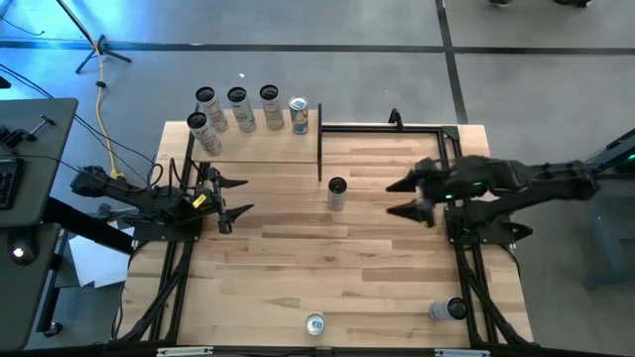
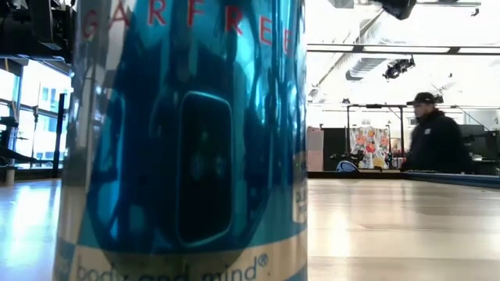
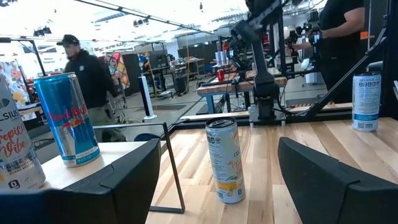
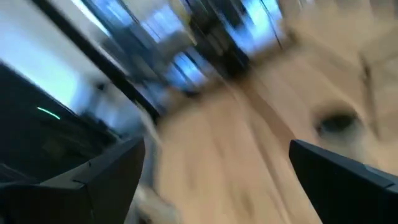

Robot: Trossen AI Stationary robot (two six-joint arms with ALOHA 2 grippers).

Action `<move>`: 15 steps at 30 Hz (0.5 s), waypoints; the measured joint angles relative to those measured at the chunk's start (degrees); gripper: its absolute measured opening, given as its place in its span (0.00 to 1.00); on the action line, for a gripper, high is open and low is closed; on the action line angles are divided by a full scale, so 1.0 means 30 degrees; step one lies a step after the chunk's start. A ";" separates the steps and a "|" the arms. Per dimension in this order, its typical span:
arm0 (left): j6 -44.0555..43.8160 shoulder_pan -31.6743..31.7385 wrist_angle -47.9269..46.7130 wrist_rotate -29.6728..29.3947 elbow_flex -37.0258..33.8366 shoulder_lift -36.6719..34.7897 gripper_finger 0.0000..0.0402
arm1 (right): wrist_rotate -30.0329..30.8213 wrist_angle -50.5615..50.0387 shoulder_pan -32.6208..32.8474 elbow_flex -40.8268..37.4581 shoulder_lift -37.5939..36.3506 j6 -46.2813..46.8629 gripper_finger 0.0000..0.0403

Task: Place canned beverage on shelf
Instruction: Move the white blue soda can to the center of the table

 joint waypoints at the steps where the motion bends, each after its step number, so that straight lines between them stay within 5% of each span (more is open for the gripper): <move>1: 0.0000 0.0000 0.0000 0.0000 0.0000 0.0006 0.73 | 0.0493 -0.2259 0.0135 0.1153 0.1028 0.0595 0.96; 8: 0.0000 0.0000 0.0000 0.0000 0.0000 0.0007 0.73 | 0.3073 -1.5811 0.1078 0.7829 0.6442 0.6071 0.96; 15: -0.0006 0.0006 0.0000 0.0000 0.0000 0.0000 0.73 | 0.1338 -2.0087 0.2869 0.9407 0.7573 1.1706 0.96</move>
